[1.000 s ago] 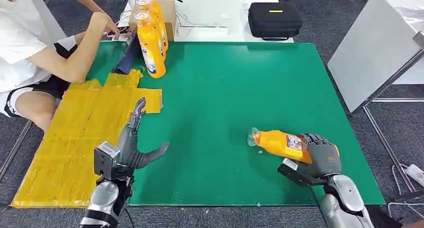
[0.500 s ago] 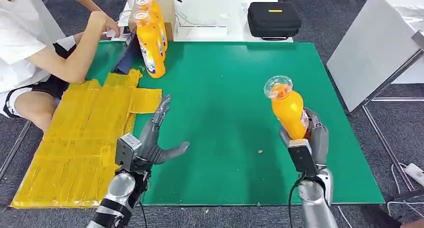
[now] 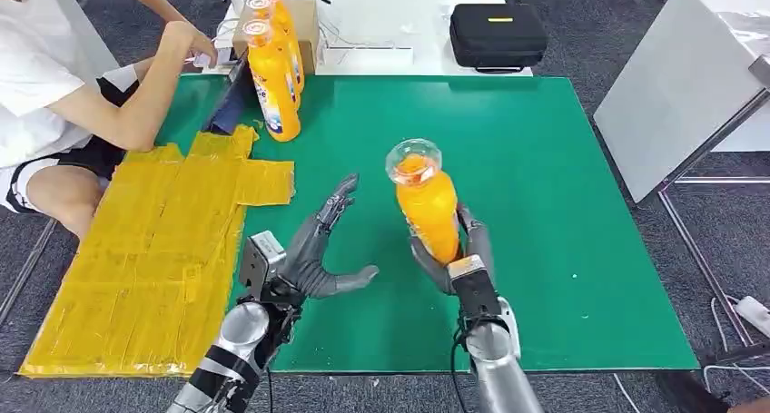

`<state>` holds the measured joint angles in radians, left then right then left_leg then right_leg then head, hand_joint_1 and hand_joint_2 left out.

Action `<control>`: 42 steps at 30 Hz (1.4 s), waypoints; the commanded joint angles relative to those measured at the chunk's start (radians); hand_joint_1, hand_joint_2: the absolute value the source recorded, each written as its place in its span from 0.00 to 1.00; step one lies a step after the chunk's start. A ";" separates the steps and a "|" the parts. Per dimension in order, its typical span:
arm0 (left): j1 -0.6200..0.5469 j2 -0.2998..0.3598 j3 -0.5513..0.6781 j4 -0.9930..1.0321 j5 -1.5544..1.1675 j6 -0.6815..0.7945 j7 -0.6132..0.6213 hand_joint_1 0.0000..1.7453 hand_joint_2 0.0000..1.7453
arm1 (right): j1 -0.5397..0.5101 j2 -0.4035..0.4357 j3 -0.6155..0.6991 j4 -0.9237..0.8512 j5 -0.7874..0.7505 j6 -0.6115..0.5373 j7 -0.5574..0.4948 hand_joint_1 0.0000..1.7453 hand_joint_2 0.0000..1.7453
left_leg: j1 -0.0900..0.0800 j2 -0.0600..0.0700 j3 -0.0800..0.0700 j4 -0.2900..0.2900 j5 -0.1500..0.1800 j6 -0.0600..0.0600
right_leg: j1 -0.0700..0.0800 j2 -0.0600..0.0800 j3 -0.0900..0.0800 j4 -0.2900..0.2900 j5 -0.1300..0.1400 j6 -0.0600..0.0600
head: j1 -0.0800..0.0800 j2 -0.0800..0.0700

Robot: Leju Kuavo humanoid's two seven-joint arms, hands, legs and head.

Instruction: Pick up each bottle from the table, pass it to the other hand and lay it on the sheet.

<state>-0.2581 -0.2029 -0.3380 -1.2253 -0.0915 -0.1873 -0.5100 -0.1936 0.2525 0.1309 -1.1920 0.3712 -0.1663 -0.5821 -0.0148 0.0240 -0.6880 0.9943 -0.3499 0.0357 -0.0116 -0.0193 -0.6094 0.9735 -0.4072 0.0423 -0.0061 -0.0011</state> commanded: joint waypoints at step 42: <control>-0.117 0.014 -0.021 0.108 0.069 -0.007 -0.003 1.00 1.00 | -0.156 0.022 0.251 0.398 0.110 -0.072 -0.017 0.99 1.00 | 0.001 -0.002 0.004 0.000 -0.001 -0.002 | 0.000 0.000 0.004 -0.001 -0.001 -0.001 | 0.000 0.000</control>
<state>-0.3125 -0.2018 -0.3483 -1.1719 -0.0187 -0.2014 -0.5089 -0.3215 0.2914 0.3513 -0.8858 0.4765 -0.2346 -0.5985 -0.0150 0.0237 -0.6880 0.9944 -0.3498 0.0358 -0.0121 -0.0193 -0.6099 0.9734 -0.4071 0.0424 -0.0061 -0.0011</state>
